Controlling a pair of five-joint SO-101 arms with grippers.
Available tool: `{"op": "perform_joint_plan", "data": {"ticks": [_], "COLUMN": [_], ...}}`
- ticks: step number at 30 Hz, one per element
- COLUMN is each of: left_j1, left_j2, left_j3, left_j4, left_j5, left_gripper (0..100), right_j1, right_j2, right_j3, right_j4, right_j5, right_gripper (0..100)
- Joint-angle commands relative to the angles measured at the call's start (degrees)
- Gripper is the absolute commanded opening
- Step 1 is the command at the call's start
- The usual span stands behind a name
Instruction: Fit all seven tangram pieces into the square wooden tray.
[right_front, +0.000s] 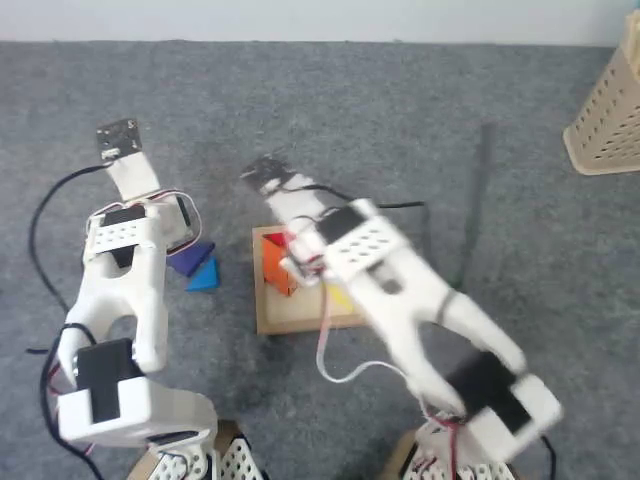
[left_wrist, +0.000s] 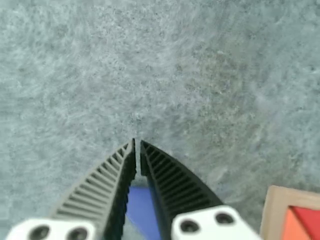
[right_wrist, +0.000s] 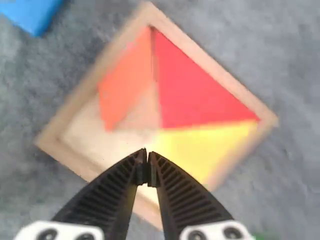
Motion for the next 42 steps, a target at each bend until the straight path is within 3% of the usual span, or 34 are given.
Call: {"op": "perform_joint_plan", "data": {"ticks": [1, 7, 11, 15, 18, 22, 26, 29, 38, 42], "left_j1": [0.0, 0.62, 0.97, 0.7, 0.7, -0.35, -3.34, -3.34, 0.26, 0.0], "left_j2": [-3.08, 0.7, 3.25, 2.46, 1.14, 1.67, 4.92, 6.59, 0.26, -5.1], "left_j3": [-4.09, -15.52, -21.41, -23.96, -23.25, -20.97, -20.62, -20.62, -18.95, -11.91], "left_j4": [4.4, 28.92, 40.79, 47.91, 48.53, 47.47, 41.32, 41.05, 44.66, 40.79], "left_j5": [-4.75, -18.02, -28.13, -33.49, -34.99, -42.29, -44.31, -46.07, -44.66, -44.31], "left_gripper": [1, 1, 1, 2, 6, 14, 16, 17, 16, 16], "right_j1": [9.71, 29.23, 36.97, 43.56, 44.79, 42.77, 43.12, 43.12, 42.77, 42.68], "right_j2": [-13.05, -25.01, -28.35, -29.93, -29.85, -29.85, -29.93, -29.93, -32.13, -32.13], "right_j3": [5.63, 22.86, 32.44, 37.8, 40.53, 43.08, 44.22, 47.21, 50.29, 50.37], "right_j4": [2.77, 5.49, 5.14, 1.19, -0.92, -1.01, -1.45, -4.44, -6.73, -6.73], "right_j5": [-0.35, 0.35, 8.09, 10.29, 11.6, 11.78, 11.69, 11.78, 12.13, 11.87], "right_gripper": [0.6, 0.6, 0.7, 0.7, 4.9, 12.8, 13.0, 13.0, 13.0, 13.0]}}
